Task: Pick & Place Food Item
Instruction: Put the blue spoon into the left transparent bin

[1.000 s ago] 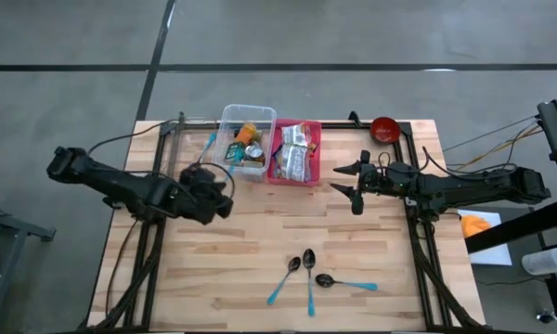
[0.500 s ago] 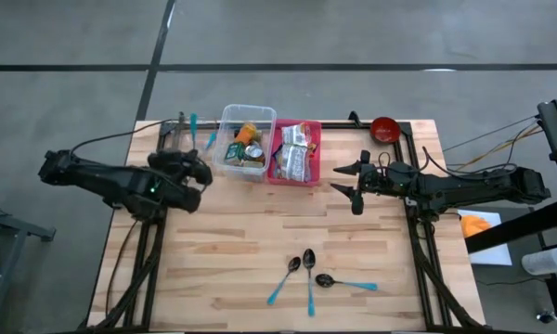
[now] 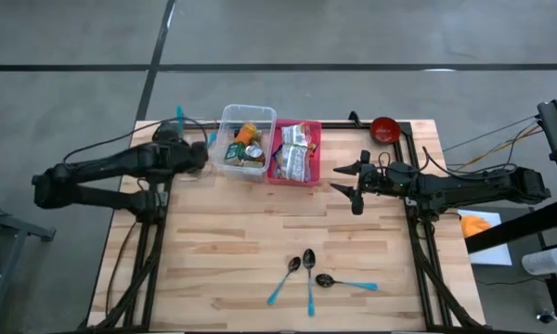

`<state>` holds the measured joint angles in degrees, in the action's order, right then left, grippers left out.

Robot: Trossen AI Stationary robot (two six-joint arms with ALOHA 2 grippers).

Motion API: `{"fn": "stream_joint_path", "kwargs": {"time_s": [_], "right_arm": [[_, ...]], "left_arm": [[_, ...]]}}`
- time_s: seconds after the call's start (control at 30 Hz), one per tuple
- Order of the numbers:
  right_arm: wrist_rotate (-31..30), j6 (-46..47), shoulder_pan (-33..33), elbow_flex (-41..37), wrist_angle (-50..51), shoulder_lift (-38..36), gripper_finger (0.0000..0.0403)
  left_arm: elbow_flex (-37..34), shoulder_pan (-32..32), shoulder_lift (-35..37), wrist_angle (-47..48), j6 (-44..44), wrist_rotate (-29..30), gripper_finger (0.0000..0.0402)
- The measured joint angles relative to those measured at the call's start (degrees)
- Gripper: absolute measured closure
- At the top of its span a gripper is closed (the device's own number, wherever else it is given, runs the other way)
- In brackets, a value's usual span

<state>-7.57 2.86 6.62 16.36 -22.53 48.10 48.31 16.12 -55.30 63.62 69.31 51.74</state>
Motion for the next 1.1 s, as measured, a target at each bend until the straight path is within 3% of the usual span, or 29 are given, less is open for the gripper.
{"fn": "stream_joint_path", "kwargs": {"time_s": [0.2, 0.83, 1.1], "right_arm": [[0.02, 0.04, 0.00, -0.02, 0.00, 0.01, 0.0168], [0.02, 0.03, 0.00, -0.02, 0.01, 0.02, 0.0168], [0.02, -0.01, -0.01, 0.00, -0.01, 0.00, 0.0168]], "left_arm": [[-0.01, 4.74, -0.92, -3.88, -7.66, -2.51, 0.0396], [0.08, 13.67, -16.55, -5.81, -9.41, -10.71, 0.0396], [0.33, 16.92, -18.65, -9.47, -13.66, -14.42, 0.0396]]}}
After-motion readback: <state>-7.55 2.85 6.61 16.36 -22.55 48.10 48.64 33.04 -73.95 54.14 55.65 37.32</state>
